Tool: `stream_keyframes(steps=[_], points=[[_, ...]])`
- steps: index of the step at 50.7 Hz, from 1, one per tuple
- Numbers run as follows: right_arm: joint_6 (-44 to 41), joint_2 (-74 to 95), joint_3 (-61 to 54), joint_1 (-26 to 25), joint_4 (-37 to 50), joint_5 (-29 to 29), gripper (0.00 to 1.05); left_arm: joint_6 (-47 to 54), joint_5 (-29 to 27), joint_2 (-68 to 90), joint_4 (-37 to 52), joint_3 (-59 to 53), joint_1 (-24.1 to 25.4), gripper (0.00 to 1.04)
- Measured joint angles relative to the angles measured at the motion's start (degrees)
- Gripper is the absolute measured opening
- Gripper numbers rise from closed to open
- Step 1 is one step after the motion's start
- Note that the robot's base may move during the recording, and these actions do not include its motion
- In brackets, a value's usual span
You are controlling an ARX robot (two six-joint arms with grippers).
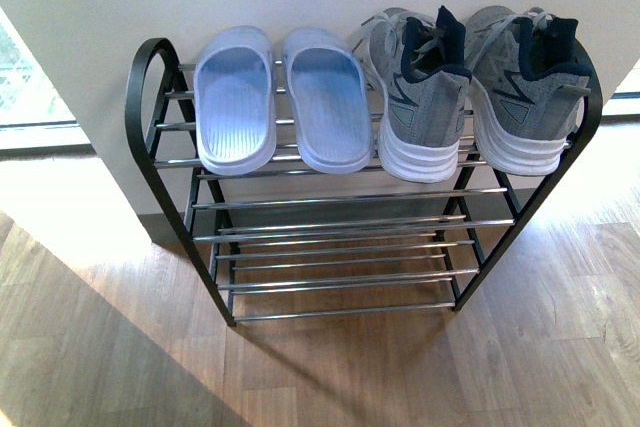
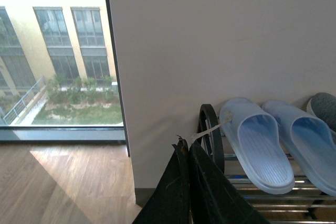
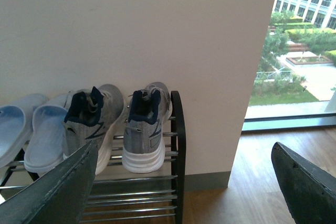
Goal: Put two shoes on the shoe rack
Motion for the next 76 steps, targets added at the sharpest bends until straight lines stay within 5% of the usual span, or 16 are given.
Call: stream_keyframes(steps=[69, 76], points=[[0.0, 0.0, 0.0, 0.0, 0.0, 0.0, 0.96, 0.0, 0.0, -41.0, -38.6, -2.2, 0.0, 0.01], [0.0, 0.0, 0.0, 0.0, 0.0, 0.0, 0.96, 0.0, 0.0, -41.1, -38.6, -2.2, 0.0, 0.28]])
